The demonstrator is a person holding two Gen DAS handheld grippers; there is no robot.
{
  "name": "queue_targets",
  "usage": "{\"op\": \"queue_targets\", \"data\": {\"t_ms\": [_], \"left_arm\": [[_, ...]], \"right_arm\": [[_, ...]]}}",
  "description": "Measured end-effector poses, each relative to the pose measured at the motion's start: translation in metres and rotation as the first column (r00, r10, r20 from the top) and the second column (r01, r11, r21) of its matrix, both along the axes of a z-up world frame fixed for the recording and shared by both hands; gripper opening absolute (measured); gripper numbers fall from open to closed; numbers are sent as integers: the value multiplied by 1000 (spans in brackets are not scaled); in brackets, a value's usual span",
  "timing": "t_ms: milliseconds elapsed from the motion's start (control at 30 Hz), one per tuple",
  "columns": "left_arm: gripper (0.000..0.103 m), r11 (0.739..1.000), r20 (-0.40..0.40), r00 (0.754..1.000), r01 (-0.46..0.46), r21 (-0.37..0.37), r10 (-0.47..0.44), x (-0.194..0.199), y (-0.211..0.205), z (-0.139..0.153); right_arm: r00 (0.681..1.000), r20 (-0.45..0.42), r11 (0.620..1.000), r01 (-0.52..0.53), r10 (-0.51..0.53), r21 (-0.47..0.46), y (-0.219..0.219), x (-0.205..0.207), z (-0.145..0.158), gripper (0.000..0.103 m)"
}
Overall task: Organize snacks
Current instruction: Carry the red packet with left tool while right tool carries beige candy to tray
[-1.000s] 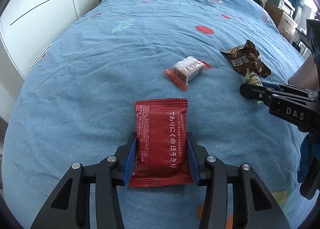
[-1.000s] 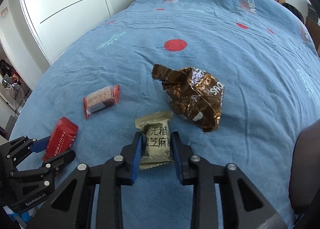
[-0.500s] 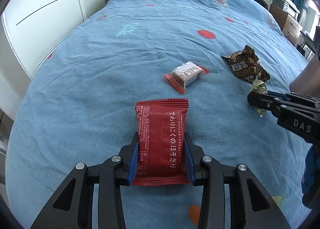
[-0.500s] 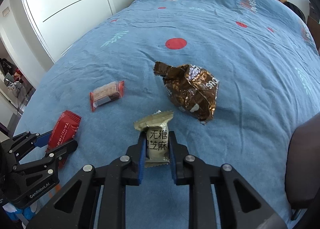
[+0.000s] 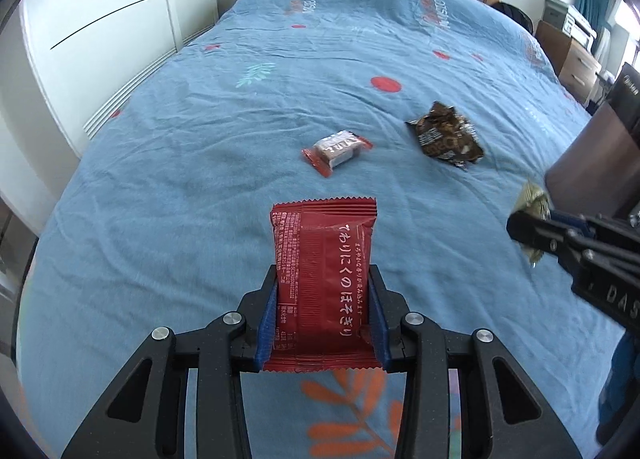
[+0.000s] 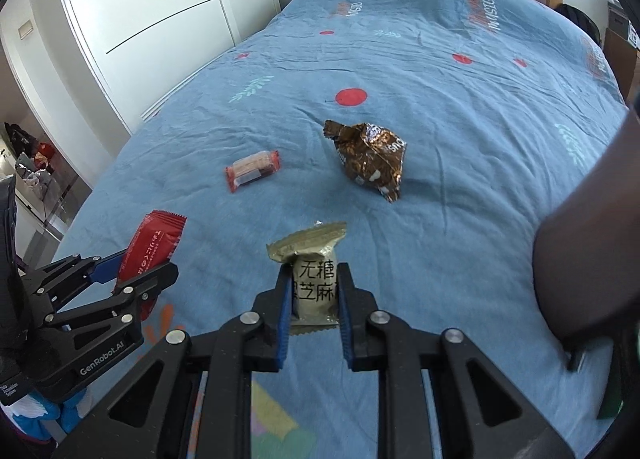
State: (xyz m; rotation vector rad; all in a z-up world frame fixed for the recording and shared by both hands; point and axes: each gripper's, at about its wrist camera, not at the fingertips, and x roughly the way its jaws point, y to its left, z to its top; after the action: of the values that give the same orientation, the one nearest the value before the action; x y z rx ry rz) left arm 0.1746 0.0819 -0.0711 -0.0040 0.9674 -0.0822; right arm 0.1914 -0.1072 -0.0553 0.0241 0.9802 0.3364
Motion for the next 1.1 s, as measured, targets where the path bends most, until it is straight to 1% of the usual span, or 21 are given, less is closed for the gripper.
{"op": "queue_targets", "data": {"t_ms": [200, 333, 467, 633, 800, 1100], "left_arm": [[35, 1000, -12, 1000, -4, -12, 4, -35, -14, 9], [35, 999, -38, 999, -15, -28, 14, -59, -25, 8], [35, 1000, -53, 999, -2, -27, 1, -81, -41, 10], [35, 999, -45, 998, 37, -6, -37, -105, -65, 18], [35, 997, -39, 997, 71, 4, -71, -125, -86, 26], [35, 995, -40, 995, 89, 46, -88, -145, -104, 30]], "right_arm": [[1000, 10, 1000, -2, 2, 5, -10, -40, 14, 100], [1000, 13, 1000, 5, -5, 3, -23, -67, 18, 100], [1000, 7, 1000, 13, -13, -8, -37, -91, 18, 100], [999, 3, 999, 44, -44, -23, -59, -117, 18, 100], [996, 3, 996, 92, -92, -17, -86, -141, 19, 100], [988, 17, 988, 151, -151, -32, -125, -172, 20, 100]]}}
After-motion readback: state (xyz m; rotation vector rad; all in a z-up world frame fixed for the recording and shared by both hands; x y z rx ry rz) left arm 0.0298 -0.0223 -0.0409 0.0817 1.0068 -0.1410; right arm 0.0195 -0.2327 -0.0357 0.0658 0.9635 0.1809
